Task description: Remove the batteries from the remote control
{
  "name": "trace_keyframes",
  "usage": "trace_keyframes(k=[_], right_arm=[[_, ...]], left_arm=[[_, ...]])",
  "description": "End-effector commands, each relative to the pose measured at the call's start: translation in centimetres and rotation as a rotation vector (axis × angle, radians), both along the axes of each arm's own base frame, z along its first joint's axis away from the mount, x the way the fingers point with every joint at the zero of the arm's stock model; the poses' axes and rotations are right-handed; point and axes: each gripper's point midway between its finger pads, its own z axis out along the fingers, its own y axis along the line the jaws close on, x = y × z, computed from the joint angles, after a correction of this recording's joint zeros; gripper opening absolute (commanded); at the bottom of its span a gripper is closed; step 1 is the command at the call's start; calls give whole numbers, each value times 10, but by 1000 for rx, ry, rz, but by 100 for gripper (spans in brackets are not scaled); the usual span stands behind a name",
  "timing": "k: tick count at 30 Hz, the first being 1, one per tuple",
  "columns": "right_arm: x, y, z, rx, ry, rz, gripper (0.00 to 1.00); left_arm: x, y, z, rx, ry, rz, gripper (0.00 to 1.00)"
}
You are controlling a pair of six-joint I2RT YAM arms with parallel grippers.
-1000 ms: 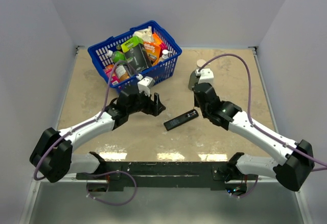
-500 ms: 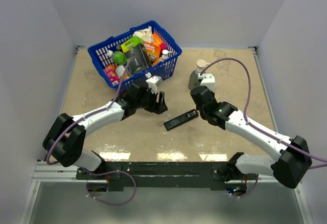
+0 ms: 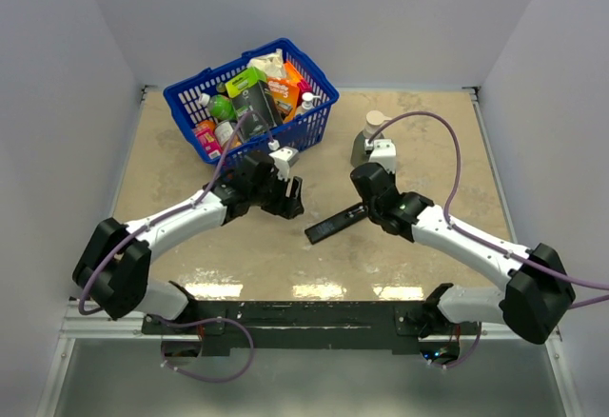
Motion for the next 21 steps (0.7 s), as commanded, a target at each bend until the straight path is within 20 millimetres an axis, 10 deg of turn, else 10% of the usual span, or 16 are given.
trace_keyframes(k=[1, 21], right_arm=[[11, 17, 16, 109, -69, 25, 0], [17, 83, 6, 312, -19, 235, 0]], left_arm=[[4, 8, 17, 9, -52, 23, 70], [-27, -3, -23, -117, 80, 12, 68]])
